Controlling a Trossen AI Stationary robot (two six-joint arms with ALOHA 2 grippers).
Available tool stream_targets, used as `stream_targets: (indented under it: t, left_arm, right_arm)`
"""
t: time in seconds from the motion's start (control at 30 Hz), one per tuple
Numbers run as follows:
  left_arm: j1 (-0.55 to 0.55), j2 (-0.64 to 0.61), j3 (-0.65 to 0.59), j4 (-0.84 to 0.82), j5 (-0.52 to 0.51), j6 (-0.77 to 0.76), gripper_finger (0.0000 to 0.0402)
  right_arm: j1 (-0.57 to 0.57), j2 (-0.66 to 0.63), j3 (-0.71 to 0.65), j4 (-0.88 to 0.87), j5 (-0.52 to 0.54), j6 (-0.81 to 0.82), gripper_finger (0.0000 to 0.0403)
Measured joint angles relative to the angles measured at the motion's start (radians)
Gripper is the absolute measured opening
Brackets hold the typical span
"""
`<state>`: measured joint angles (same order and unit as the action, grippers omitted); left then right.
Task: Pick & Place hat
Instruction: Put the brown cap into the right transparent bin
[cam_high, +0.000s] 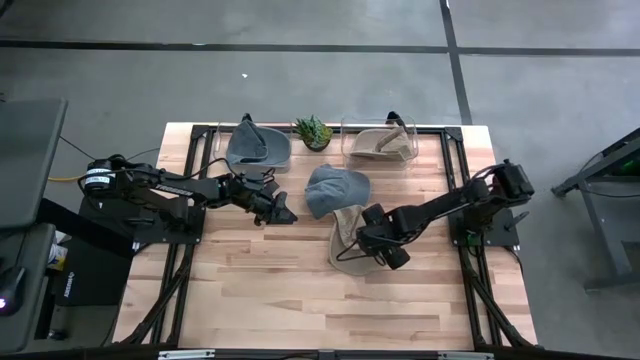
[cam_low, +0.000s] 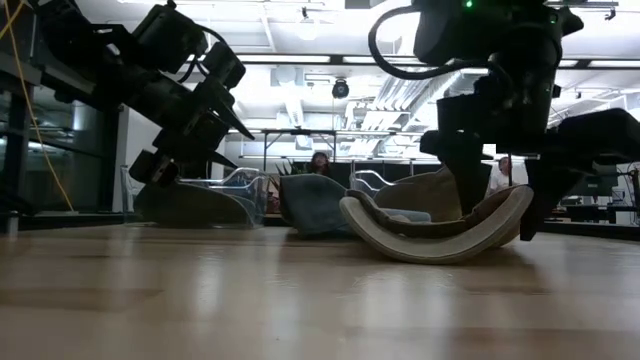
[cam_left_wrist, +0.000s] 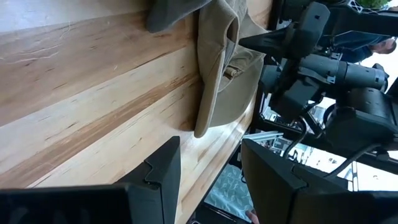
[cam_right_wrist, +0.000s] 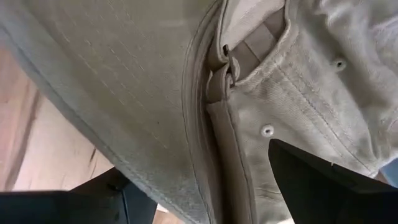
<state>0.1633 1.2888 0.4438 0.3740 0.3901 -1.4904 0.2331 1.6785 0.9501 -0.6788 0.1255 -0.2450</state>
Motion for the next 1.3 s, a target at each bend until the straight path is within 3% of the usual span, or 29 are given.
stream_targets:
  t: [0.23, 0.37, 0.9, 1.3]
  left_arm:
    - [0.000, 0.000, 0.000, -0.001, 0.002, -0.003, 0.0147]
    - [0.000, 0.000, 0.000, -0.002, 0.002, -0.003, 0.0147]
    - [0.000, 0.000, 0.000, -0.002, 0.002, -0.007, 0.0147]
    - [0.000, 0.000, 0.000, -0.002, 0.003, -0.007, 0.0147]
  right_arm:
    - [-0.011, 0.005, 0.000, 0.002, -0.081, 0.004, 0.0273]
    - [-0.011, 0.005, 0.000, 0.003, -0.096, 0.017, 0.0249]
    - [-0.011, 0.004, 0.000, 0.007, -0.120, 0.088, 0.0019]
    - [-0.010, -0.002, 0.008, -0.001, -0.202, 0.107, 0.0010]
